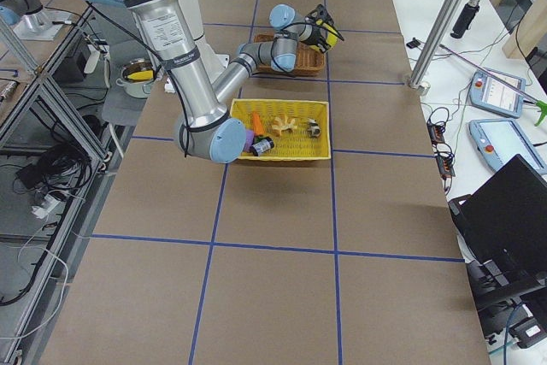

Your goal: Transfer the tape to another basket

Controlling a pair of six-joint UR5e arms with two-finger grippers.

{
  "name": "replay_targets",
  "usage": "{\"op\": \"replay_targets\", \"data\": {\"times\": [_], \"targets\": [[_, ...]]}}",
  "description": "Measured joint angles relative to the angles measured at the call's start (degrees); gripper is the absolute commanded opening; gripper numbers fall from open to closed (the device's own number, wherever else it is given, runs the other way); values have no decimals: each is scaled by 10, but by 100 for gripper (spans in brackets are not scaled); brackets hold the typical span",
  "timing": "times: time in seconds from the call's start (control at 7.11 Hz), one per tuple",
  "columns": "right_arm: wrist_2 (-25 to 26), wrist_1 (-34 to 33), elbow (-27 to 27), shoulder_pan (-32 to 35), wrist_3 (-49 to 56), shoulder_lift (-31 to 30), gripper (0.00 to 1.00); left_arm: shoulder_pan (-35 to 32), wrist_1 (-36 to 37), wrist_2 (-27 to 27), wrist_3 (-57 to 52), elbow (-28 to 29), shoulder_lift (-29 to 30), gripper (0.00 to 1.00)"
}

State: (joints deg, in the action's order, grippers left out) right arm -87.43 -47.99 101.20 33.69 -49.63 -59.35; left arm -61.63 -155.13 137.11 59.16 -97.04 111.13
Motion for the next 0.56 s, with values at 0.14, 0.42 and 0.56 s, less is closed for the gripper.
{"op": "replay_targets", "data": {"times": [0.14,0.42,0.56], "targets": [[38,1,1,-29,-10,18,0,14,-25,-2,40,0,12,99],[87,-4,0,-68,-16,46,0,48,-46,-36,61,-1,18,99],[98,-20,0,-77,-16,54,0,67,-48,-59,63,-1,19,99]]}}
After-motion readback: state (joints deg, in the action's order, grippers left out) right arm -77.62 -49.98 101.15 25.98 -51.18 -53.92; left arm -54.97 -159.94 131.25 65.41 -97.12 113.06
